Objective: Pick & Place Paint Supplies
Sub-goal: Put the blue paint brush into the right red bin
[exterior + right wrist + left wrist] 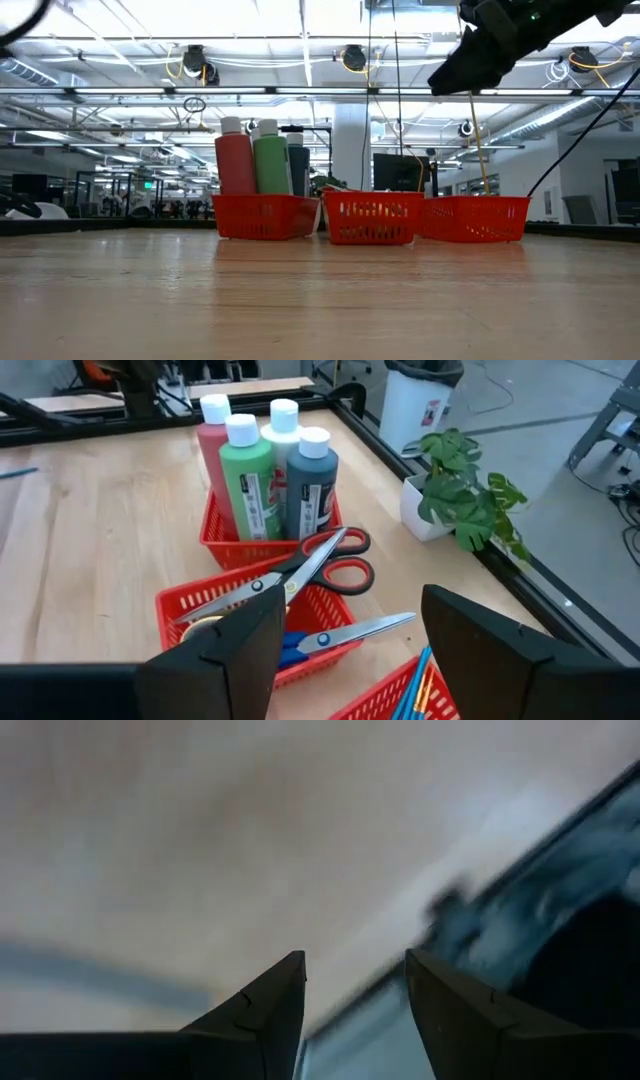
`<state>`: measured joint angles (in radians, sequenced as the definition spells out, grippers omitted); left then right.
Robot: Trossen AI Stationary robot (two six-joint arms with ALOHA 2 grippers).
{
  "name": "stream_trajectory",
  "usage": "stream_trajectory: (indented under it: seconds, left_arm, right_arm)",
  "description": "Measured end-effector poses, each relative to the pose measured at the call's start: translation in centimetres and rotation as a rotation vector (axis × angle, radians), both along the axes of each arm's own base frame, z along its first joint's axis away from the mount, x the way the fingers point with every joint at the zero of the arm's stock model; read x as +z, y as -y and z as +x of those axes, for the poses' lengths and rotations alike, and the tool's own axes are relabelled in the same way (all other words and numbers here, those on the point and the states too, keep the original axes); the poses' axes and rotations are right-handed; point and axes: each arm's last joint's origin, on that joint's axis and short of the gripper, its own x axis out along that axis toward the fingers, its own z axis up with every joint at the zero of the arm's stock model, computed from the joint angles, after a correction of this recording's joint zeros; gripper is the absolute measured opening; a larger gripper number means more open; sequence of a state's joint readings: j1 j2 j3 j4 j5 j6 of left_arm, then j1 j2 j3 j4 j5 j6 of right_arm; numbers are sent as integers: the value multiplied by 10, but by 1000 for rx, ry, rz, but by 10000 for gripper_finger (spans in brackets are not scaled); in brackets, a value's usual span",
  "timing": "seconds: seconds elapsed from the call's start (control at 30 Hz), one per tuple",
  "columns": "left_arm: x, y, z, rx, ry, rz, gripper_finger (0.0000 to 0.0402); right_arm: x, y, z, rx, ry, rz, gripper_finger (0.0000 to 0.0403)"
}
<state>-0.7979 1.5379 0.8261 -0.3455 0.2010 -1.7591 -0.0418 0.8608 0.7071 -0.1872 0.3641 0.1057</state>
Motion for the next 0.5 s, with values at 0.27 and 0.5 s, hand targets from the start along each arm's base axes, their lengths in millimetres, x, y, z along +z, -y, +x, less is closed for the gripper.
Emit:
stream_trajectory:
  seconds: [0.27, 0.5]
  left_arm:
    - [-5, 6, -29, -10, -287, 15, 177]
    - [-11, -2, -44, 298, -372, 217, 177]
  right_arm:
    - [0, 0, 0, -2, 7, 4, 226]
    - [0, 0, 0, -2, 6, 5, 226]
